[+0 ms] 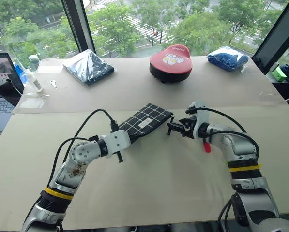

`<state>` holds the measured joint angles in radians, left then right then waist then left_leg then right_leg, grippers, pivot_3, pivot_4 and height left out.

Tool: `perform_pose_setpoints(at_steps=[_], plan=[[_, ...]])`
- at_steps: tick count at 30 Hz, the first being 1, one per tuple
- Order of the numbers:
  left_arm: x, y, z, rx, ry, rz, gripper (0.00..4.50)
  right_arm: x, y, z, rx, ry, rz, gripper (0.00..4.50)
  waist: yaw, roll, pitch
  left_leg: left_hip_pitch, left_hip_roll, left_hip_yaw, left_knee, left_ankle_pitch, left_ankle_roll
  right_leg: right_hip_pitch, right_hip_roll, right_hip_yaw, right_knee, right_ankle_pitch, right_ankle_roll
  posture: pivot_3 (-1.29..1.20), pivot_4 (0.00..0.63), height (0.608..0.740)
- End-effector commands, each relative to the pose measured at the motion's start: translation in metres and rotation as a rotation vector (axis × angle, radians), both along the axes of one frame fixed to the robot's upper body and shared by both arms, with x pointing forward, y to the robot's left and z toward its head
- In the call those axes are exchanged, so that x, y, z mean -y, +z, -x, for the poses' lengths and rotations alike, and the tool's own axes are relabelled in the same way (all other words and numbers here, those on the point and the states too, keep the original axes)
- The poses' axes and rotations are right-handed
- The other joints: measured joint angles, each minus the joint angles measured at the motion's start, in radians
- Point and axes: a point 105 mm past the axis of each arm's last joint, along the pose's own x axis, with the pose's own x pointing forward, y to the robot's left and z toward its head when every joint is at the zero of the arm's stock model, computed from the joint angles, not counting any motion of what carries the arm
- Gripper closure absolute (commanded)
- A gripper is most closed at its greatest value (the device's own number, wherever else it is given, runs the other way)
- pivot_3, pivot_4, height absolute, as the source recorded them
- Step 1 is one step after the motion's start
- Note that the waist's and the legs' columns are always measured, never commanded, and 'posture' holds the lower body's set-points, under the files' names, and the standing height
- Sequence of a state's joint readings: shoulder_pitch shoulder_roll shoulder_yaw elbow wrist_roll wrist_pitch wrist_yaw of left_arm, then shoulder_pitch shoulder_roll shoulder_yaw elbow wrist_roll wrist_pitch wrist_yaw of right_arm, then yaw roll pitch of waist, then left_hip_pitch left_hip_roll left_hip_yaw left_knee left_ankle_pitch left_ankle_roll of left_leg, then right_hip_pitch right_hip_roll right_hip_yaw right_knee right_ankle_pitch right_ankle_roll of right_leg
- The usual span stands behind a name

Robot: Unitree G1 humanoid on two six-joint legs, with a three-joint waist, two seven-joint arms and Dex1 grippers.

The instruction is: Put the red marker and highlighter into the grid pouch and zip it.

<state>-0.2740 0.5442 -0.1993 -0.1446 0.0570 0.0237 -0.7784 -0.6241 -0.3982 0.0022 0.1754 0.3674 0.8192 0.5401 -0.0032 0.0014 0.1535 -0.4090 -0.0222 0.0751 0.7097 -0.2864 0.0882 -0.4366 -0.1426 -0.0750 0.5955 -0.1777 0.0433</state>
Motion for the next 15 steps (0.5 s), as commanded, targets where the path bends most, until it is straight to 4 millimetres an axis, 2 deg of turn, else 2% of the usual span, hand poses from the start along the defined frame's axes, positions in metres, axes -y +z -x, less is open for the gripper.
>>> perform_pose_setpoints(at_steps=[1, 3, 6, 11, 15], plan=[[0.003, 0.012, 0.002, 0.048, -0.017, 0.021, 4.5, -0.004, 0.011, -0.008, 0.052, -0.005, 0.0, 0.73, 0.0, 0.0, 0.0, 0.0, 0.0, 0.0, 0.0, 0.0, 0.0, 0.0, 0.0, 0.0, 0.0, 0.0, 0.0, 0.0, 0.15, 0.74], [0.004, 0.011, 0.002, 0.048, -0.019, 0.023, 4.5, -0.004, 0.007, -0.009, 0.042, -0.016, 0.009, 0.73, 0.0, 0.0, 0.0, 0.0, 0.0, 0.0, 0.0, 0.0, 0.0, 0.0, 0.0, 0.0, 0.001, 0.0, 0.0, 0.0, 0.15, 0.74], [0.004, 0.011, 0.002, 0.05, -0.019, 0.026, 4.5, -0.005, 0.006, -0.009, 0.051, -0.015, 0.012, 1.41, -0.002, 0.0, 0.0, 0.0, 0.0, 0.0, 0.0, 0.0, 0.0, 0.001, 0.001, 0.0, 0.001, 0.0, 0.0, 0.0, 0.15, 0.74], [0.003, 0.009, -0.002, 0.065, -0.004, 0.015, 4.5, -0.009, 0.013, -0.005, 0.069, 0.02, -0.007, 3.21, -0.004, 0.0, 0.0, 0.001, 0.0, 0.0, 0.0, 0.001, -0.001, 0.001, 0.001, 0.0, 0.001, 0.0, 0.0, 0.0, 0.15, 0.74], [0.003, 0.007, -0.008, 0.079, 0.014, 0.008, 4.5, -0.012, 0.018, -0.003, 0.083, 0.052, -0.02, 4.46, -0.006, 0.0, 0.0, 0.001, 0.0, 0.0, 0.0, 0.001, -0.002, 0.001, 0.002, 0.0, 0.001, 0.0, 0.0, 0.0, 0.15, 0.74]])
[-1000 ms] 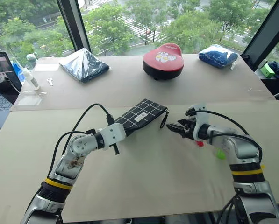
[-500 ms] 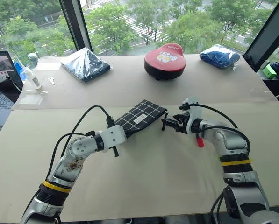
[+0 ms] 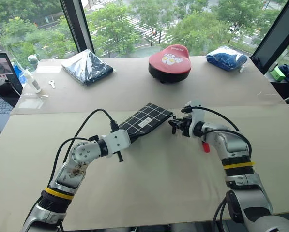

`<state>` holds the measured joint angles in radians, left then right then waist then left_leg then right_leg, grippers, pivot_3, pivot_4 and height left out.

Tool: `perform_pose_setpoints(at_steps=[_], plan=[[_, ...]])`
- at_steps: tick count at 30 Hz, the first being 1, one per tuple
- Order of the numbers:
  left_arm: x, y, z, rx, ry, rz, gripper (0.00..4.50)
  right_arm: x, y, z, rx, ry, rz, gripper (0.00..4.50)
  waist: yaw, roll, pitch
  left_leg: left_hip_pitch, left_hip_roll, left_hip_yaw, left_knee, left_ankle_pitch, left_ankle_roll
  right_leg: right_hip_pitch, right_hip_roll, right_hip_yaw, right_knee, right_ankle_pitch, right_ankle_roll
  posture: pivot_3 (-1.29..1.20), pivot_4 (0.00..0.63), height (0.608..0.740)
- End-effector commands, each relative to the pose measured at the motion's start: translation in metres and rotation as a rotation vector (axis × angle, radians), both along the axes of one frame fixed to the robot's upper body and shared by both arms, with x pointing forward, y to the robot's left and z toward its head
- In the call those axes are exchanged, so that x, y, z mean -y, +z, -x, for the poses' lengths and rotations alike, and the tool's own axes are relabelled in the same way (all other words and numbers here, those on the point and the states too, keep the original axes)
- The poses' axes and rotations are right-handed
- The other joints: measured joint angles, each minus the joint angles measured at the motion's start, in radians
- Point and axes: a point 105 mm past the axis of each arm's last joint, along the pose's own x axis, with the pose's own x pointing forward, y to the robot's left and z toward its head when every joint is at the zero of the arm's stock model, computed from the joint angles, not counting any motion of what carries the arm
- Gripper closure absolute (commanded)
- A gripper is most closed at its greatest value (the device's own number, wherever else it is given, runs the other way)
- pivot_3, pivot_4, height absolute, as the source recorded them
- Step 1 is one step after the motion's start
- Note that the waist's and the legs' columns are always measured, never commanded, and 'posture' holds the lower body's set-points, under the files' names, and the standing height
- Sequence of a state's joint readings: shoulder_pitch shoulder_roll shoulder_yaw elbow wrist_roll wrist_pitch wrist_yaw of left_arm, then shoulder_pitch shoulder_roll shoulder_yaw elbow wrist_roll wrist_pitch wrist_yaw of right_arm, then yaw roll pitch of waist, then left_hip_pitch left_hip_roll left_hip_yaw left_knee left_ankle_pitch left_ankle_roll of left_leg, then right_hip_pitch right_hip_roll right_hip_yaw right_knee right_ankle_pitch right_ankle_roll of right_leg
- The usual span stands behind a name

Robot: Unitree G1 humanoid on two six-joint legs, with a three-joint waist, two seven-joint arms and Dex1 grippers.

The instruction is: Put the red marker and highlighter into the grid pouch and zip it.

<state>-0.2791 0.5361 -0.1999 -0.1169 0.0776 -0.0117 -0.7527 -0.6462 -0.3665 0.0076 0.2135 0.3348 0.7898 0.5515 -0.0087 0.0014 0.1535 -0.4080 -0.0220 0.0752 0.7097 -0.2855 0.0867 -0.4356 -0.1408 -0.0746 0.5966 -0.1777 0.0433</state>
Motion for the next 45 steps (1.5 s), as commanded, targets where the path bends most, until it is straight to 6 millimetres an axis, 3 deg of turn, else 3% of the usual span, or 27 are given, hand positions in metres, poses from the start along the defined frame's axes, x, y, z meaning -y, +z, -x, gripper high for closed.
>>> perform_pose_setpoints(at_steps=[1, 16, 19, 25, 31, 33, 35, 36, 38, 42, 45], plan=[[0.004, 0.007, -0.005, 0.053, -0.001, 0.01, 4.5, -0.005, 0.019, 0.003, 0.073, 0.045, -0.017, 4.46, 0.0, 0.0, 0.0, 0.0, 0.0, 0.0, 0.0, 0.0, 0.0, 0.0, 0.0, 0.0, 0.0, 0.0, 0.0, 0.0, 0.15, 0.74], [0.019, 0.014, -0.011, 0.07, -0.017, 0.063, 4.5, -0.048, 0.005, 0.03, 0.081, 0.291, 0.11, 4.46, -0.003, 0.0, 0.0, 0.001, 0.0, 0.0, 0.001, 0.0, 0.0, 0.001, 0.001, 0.001, 0.001, 0.0, 0.0, 0.0, 0.15, 0.74], [0.021, 0.015, -0.01, 0.069, -0.019, 0.068, 4.5, -0.059, 0.014, 0.034, 0.095, 0.343, 0.069, 4.46, -0.003, 0.0, 0.0, 0.001, 0.0, 0.0, 0.001, 0.0, 0.0, 0.001, 0.001, 0.001, 0.002, 0.0, 0.0, 0.0, 0.15, 0.74], [0.022, 0.016, -0.011, 0.068, -0.025, 0.073, 4.5, -0.108, 0.036, 0.079, 0.104, 0.654, -0.069, 4.46, -0.003, 0.0, 0.0, 0.001, 0.001, 0.0, 0.001, 0.0, 0.0, 0.0, 0.002, 0.001, 0.003, 0.0, 0.0, 0.0, 0.15, 0.74], [0.024, 0.016, -0.01, 0.065, -0.023, 0.078, 4.5, -0.123, 0.035, 0.085, 0.079, 0.723, -0.069, 4.46, -0.001, 0.0, 0.0, 0.002, 0.001, 0.0, 0.003, 0.0, 0.0, 0.001, 0.001, 0.001, 0.004, 0.0, 0.0, 0.0, 0.15, 0.74], [0.024, 0.016, -0.01, 0.064, -0.021, 0.08, 4.5, -0.122, 0.028, 0.079, 0.072, 0.694, -0.025, 4.46, -0.001, 0.0, 0.0, 0.002, 0.001, 0.0, 0.003, 0.0, 0.0, 0.001, 0.001, 0.001, 0.005, 0.0, 0.0, 0.0, 0.15, 0.74], [0.023, 0.015, -0.01, 0.063, -0.014, 0.082, 4.5, -0.114, 0.018, 0.057, 0.058, 0.571, 0.022, 4.46, -0.004, 0.0, 0.0, 0.002, 0.001, 0.0, 0.003, 0.0, 0.0, 0.001, 0.002, 0.001, 0.006, 0.0, 0.0, 0.0, 0.15, 0.74], [0.022, 0.016, -0.009, 0.062, -0.011, 0.083, 4.5, -0.107, 0.015, 0.047, 0.061, 0.508, 0.039, 3.83, -0.004, 0.0, 0.0, 0.002, 0.001, 0.0, 0.003, 0.0, -0.001, 0.001, 0.002, 0.002, 0.007, 0.0, 0.0, 0.0, 0.15, 0.74], [0.022, 0.016, -0.009, 0.062, -0.006, 0.084, 4.5, -0.095, 0.018, 0.033, 0.064, 0.42, 0.039, 3.34, -0.005, 0.0, 0.0, 0.003, 0.001, 0.0, 0.003, 0.001, -0.002, 0.0, 0.002, 0.002, 0.008, 0.0, 0.0, 0.0, 0.15, 0.74], [0.021, 0.016, -0.005, 0.063, -0.009, 0.092, 4.5, -0.063, 0.042, 0.049, -0.006, 0.408, -0.1, 1.96, 0.006, 0.0, 0.0, 0.001, 0.0, 0.0, 0.003, 0.001, -0.002, -0.001, 0.001, 0.003, 0.009, 0.0, 0.0, 0.0, 0.15, 0.74], [0.022, 0.017, -0.003, 0.065, -0.018, 0.105, 4.5, -0.031, 0.059, 0.072, 0.026, 0.416, -0.133, 1.96, 0.015, 0.0, 0.0, 0.001, 0.0, -0.001, 0.003, 0.001, -0.002, -0.001, 0.001, 0.003, 0.009, 0.0, 0.0, 0.0, 0.15, 0.74]])
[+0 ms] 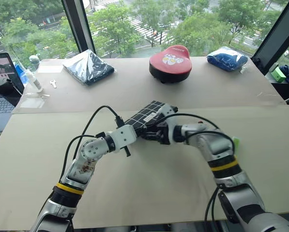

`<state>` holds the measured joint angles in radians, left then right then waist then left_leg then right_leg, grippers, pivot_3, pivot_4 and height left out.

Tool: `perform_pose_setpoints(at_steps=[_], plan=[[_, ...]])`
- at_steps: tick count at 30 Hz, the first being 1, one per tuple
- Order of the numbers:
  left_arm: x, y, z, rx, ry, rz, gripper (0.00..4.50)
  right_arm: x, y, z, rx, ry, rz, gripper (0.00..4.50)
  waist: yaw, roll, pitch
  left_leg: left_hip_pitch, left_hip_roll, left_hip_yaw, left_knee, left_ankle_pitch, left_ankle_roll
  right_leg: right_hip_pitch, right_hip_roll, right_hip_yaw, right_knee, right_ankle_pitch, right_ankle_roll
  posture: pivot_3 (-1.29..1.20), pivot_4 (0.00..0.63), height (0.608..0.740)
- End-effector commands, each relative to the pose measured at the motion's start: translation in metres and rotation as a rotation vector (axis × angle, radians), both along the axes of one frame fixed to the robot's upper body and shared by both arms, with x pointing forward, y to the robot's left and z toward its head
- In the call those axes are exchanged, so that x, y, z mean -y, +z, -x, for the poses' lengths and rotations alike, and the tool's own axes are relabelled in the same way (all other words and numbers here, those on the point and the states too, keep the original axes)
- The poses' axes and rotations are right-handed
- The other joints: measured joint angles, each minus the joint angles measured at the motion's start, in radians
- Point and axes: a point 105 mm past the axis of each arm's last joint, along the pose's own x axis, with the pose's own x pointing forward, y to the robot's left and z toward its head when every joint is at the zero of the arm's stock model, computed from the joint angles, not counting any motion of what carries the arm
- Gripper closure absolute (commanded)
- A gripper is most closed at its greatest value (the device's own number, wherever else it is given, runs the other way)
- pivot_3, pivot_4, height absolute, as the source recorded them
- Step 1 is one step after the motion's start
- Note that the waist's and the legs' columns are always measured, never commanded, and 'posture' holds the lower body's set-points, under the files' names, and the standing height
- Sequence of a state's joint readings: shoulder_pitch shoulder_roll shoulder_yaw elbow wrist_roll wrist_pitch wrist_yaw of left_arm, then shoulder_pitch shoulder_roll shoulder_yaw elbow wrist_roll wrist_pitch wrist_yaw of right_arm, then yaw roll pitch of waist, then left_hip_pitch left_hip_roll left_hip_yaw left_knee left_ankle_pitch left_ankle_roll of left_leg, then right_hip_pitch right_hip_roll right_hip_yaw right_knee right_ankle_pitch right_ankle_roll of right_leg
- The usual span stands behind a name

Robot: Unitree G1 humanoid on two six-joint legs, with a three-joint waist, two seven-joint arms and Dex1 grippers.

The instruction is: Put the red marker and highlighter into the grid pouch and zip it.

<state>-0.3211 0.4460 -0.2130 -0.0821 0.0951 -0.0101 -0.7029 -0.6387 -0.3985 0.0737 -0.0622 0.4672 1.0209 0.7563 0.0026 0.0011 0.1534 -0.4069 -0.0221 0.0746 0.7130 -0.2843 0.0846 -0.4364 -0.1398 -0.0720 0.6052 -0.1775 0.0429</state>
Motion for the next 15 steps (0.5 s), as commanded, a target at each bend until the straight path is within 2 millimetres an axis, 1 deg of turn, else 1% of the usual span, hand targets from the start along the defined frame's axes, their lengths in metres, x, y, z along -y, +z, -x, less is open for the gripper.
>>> perform_pose_setpoints(at_steps=[1, 5, 7, 8, 10, 12, 13, 14, 15], plan=[[0.004, 0.011, 0.006, 0.041, -0.035, 0.027, 4.5, 0.031, 0.038, 0.03, 0.086, 0.029, -0.092, 1.96, 0.005, 0.0, 0.0, 0.0, 0.0, 0.0, 0.0, 0.0, 0.0, 0.0, 0.0, 0.0, 0.0, 0.0, 0.0, 0.0, 0.15, 0.74], [0.004, 0.013, 0.006, 0.042, -0.042, 0.041, 4.5, 0.068, 0.063, 0.059, 0.175, -0.014, -0.109, 1.96, 0.008, 0.0, 0.0, 0.0, 0.001, 0.0, 0.0, 0.0, 0.001, 0.0, 0.0, 0.0, -0.001, 0.0, 0.0, 0.0, 0.15, 0.74], [0.003, 0.014, 0.004, 0.043, -0.041, 0.048, 4.5, 0.09, 0.066, 0.069, 0.206, -0.081, -0.051, 1.96, 0.009, -0.001, 0.0, 0.001, 0.001, 0.0, 0.0, -0.001, 0.001, 0.001, 0.0, 0.001, -0.001, 0.0, 0.0, 0.0, 0.15, 0.74], [0.003, 0.014, 0.003, 0.043, -0.041, 0.052, 4.5, 0.1, 0.065, 0.072, 0.197, -0.127, -0.022, 1.96, 0.011, -0.001, 0.0, 0.001, 0.001, 0.0, 0.0, -0.001, 0.002, 0.001, 0.0, 0.001, -0.002, 0.0, 0.0, 0.0, 0.15, 0.74], [0.004, 0.014, 0.002, 0.043, -0.042, 0.06, 4.5, 0.127, 0.058, 0.068, 0.182, -0.277, 0.055, 1.96, 0.011, -0.001, 0.0, 0.001, 0.001, 0.0, 0.0, -0.002, 0.004, 0.002, -0.001, 0.001, -0.007, 0.001, -0.001, 0.0, 0.15, 0.74], [0.006, 0.014, 0.002, 0.042, -0.052, 0.07, 4.5, 0.168, 0.044, 0.055, 0.128, -0.525, 0.164, 1.96, 0.01, -0.001, 0.0, 0.002, 0.001, 0.0, 0.0, -0.003, 0.004, 0.004, -0.001, 0.001, -0.008, 0.001, -0.001, 0.0, 0.15, 0.74], [0.007, 0.013, 0.002, 0.041, -0.061, 0.072, 4.5, 0.185, 0.035, 0.054, 0.091, -0.62, 0.212, 1.96, 0.01, -0.002, 0.0, 0.003, 0.001, 0.0, 0.0, -0.003, 0.004, 0.004, -0.001, 0.002, -0.008, 0.002, -0.001, 0.0, 0.15, 0.74], [0.009, 0.013, 0.003, 0.04, -0.072, 0.075, 4.5, 0.201, 0.027, 0.053, 0.05, -0.713, 0.255, 1.96, 0.011, -0.002, 0.0, 0.003, 0.001, 0.001, 0.001, -0.003, 0.004, 0.004, -0.001, 0.002, -0.008, 0.003, -0.001, 0.0, 0.15, 0.74], [0.01, 0.012, 0.003, 0.037, -0.084, 0.076, 4.5, 0.208, 0.023, 0.055, 0.035, -0.757, 0.274, 1.96, 0.012, -0.002, 0.0, 0.002, 0.0, 0.001, 0.001, -0.003, 0.004, 0.004, -0.001, 0.002, -0.008, 0.003, -0.001, 0.0, 0.15, 0.74]])
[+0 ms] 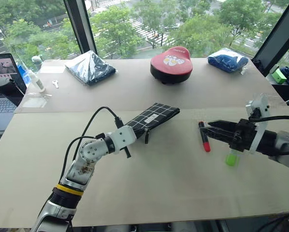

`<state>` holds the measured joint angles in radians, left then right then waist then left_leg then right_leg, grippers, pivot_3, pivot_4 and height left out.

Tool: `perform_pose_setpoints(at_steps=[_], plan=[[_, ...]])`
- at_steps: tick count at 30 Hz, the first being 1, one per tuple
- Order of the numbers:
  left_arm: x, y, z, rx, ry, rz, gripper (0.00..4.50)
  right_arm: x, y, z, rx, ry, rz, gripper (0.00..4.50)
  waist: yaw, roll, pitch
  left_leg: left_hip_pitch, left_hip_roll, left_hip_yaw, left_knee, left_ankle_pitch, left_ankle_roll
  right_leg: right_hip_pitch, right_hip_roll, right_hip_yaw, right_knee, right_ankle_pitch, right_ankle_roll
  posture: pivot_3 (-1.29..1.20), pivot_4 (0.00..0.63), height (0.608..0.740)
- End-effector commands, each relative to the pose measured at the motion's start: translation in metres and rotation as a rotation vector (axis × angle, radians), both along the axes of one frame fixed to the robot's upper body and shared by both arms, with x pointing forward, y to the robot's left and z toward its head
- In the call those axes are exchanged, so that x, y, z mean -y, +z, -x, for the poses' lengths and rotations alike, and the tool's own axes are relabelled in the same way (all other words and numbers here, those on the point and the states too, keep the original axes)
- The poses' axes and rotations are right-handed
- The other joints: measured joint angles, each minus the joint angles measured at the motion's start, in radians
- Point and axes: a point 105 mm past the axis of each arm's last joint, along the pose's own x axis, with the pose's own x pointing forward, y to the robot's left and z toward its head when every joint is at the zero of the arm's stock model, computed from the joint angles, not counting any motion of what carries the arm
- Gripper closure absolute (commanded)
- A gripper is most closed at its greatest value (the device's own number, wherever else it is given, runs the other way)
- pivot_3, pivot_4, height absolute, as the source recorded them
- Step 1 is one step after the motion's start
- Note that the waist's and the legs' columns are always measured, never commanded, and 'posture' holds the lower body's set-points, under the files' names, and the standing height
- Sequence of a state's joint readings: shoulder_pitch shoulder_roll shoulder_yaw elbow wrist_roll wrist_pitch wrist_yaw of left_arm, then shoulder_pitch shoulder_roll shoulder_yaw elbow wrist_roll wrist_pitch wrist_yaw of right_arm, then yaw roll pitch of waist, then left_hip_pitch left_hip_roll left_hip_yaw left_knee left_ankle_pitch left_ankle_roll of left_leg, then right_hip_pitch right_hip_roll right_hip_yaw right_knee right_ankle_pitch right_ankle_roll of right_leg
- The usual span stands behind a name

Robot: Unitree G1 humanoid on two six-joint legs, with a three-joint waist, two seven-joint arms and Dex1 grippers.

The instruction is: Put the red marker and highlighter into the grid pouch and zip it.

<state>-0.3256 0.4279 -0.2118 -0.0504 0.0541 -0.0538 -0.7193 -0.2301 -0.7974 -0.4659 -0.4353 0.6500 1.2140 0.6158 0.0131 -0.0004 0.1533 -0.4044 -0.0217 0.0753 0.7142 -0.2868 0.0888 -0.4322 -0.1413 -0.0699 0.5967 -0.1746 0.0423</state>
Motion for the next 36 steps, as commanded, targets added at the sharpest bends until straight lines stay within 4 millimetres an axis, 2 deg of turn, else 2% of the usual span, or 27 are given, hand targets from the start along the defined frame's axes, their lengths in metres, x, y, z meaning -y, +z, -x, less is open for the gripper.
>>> perform_pose_setpoints(at_steps=[1, 7, 13, 16, 20, 28, 32, 33, 36], plan=[[0.007, 0.011, 0.003, 0.043, -0.065, 0.03, 4.5, 0.043, -0.012, 0.003, -0.051, -0.271, 0.082, 1.96, 0.003, 0.0, 0.0, 0.0, 0.0, 0.0, 0.0, 0.0, 0.0, 0.0, 0.0, 0.0, 0.0, 0.0, 0.0, 0.0, 0.15, 0.74], [0.011, 0.005, 0.01, 0.044, -0.149, -0.001, 4.5, 0.044, -0.028, 0.014, -0.102, -0.392, 0.121, 1.96, 0.0, 0.0, 0.0, 0.0, 0.001, 0.0, 0.0, 0.0, 0.0, -0.001, 0.001, 0.0, 0.0, 0.0, 0.0, 0.0, 0.15, 0.74], [0.019, 0.004, 0.01, 0.043, -0.175, 0.007, 4.5, 0.044, -0.044, 0.012, -0.132, -0.501, 0.146, 1.96, 0.004, 0.0, 0.0, 0.0, 0.0, 0.0, 0.0, 0.0, 0.0, 0.0, 0.0, 0.0, 0.0, 0.0, 0.0, 0.0, 0.15, 0.74], [0.021, 0.006, 0.009, 0.046, -0.177, 0.013, 4.5, 0.055, -0.052, 0.012, -0.144, -0.569, 0.161, 1.96, 0.004, 0.0, 0.0, 0.0, -0.001, 0.0, 0.001, 0.0, 0.0, 0.0, 0.0, 0.0, 0.0, 0.0, 0.0, 0.0, 0.15, 0.74], [0.02, 0.008, 0.008, 0.046, -0.172, 0.015, 4.5, 0.053, -0.062, 0.012, -0.173, -0.575, 0.129, 1.96, -0.001, 0.0, 0.0, 0.0, -0.001, 0.0, 0.0, 0.0, 0.0, 0.0, 0.001, 0.001, 0.0, 0.0, 0.001, 0.0, 0.15, 0.74], [0.016, 0.011, 0.004, 0.055, -0.145, 0.019, 4.5, 0.049, -0.098, 0.018, -0.282, -0.597, 0.072, 1.96, -0.001, -0.002, -0.001, 0.005, 0.0, 0.0, 0.0, -0.001, 0.002, 0.007, 0.002, 0.0, -0.002, 0.0, 0.001, 0.0, 0.15, 0.74], [0.012, 0.013, 0.003, 0.064, -0.13, 0.017, 4.5, 0.064, -0.118, 0.026, -0.316, -0.656, 0.109, 2.97, 0.0, -0.006, -0.004, 0.007, 0.001, 0.0, 0.0, -0.003, 0.006, 0.009, 0.002, 0.0, -0.002, 0.0, 0.001, 0.0, 0.15, 0.74], [0.011, 0.013, 0.003, 0.067, -0.126, 0.017, 4.5, 0.065, -0.12, 0.026, -0.313, -0.657, 0.115, 3.35, 0.0, -0.007, -0.005, 0.007, 0.001, 0.0, 0.0, -0.003, 0.005, 0.009, 0.002, 0.001, -0.002, 0.0, 0.001, 0.0, 0.15, 0.74], [0.01, 0.014, 0.002, 0.069, -0.119, 0.021, 4.5, 0.065, -0.12, 0.023, -0.298, -0.645, 0.108, 3.48, 0.001, -0.013, -0.008, 0.009, 0.001, -0.001, 0.0, -0.002, 0.004, 0.011, 0.002, 0.001, -0.002, 0.0, 0.001, 0.0, 0.15, 0.74]])
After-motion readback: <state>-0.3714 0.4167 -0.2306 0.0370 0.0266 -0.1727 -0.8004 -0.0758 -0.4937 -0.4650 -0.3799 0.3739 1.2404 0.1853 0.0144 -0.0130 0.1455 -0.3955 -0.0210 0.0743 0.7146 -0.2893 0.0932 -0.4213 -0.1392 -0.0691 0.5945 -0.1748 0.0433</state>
